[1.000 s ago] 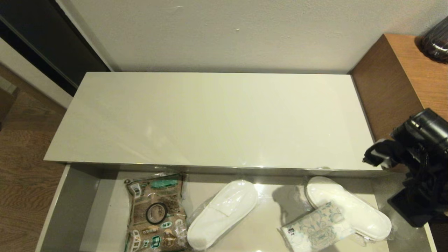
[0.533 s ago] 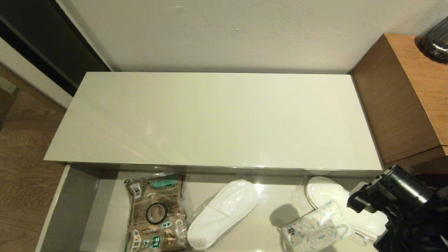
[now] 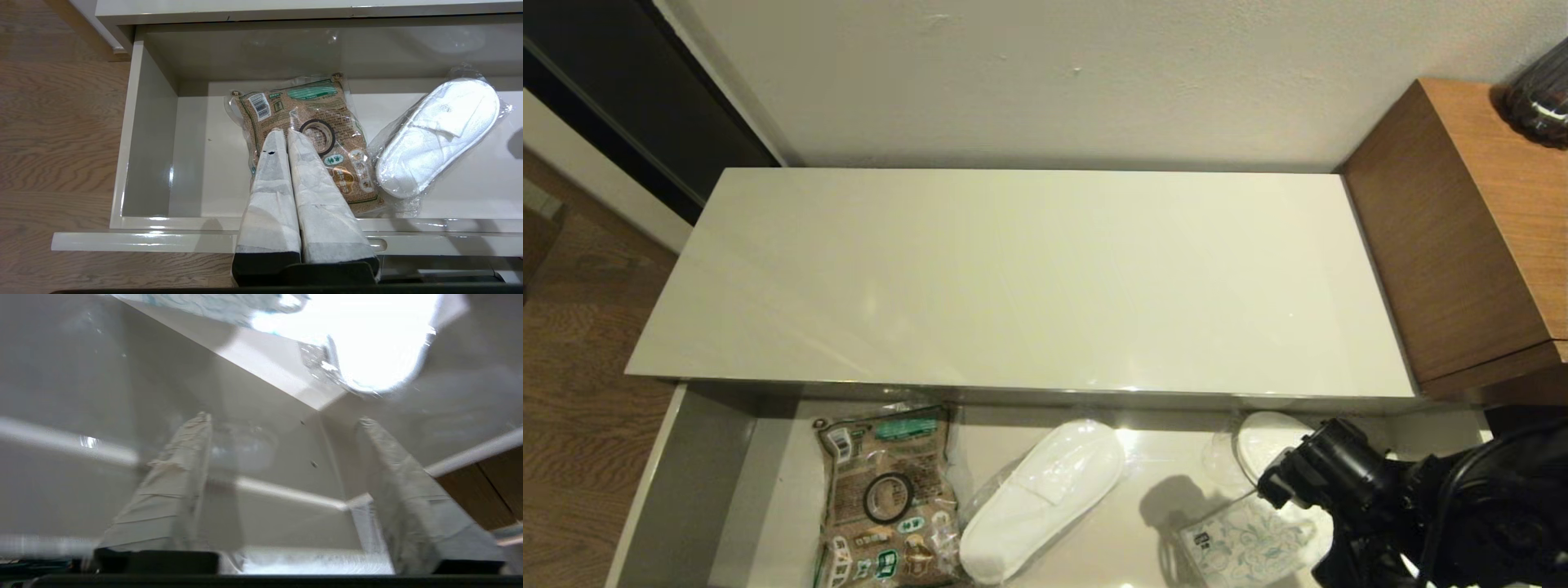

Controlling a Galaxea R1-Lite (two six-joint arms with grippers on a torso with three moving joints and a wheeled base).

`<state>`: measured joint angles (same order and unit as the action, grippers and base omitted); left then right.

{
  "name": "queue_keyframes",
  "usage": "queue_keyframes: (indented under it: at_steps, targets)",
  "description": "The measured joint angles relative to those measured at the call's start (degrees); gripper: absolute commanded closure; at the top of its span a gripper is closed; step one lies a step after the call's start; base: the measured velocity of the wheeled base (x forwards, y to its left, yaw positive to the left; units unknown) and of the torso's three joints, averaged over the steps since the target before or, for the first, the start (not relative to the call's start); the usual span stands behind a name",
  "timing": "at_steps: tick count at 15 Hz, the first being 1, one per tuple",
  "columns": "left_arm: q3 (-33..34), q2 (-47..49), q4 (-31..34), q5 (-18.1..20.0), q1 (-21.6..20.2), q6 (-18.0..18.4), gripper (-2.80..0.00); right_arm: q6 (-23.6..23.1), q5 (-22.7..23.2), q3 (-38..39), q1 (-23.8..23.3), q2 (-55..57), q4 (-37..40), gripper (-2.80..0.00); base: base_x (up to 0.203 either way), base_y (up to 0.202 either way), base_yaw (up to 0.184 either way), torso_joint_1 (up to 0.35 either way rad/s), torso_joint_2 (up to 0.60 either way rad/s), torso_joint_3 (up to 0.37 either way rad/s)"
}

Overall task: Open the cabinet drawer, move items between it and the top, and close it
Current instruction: Take out the tissue from the drawer

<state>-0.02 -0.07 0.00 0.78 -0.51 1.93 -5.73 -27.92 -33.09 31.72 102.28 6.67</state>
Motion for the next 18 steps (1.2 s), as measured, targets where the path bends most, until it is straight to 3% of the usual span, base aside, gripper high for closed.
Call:
queue_keyframes:
  at_steps: [4,11,18]
  targets:
    - [0.00,0.00,0.00,-0.01,0.00,0.00,0.00,0.63,-0.71,2.48,0.06,8.49,-13.30,-2.80,0.000,0.000,0.000,0.000,0.00,0.000]
    - [-0.02,0.00,0.00,-0.01,-0.01,-0.02,0.00,0.78,-4.24,7.28,-1.05,15.09,-27.87,-2.80,0.000,0.000,0.000,0.000,0.00,0.000]
    - [0.00,0.00,0.01,-0.03,0.00,-0.02,0.00,-0.45,-4.76,9.17,-3.37,25.75,-45.62,-2.80,0.000,0.000,0.000,0.000,0.00,0.000]
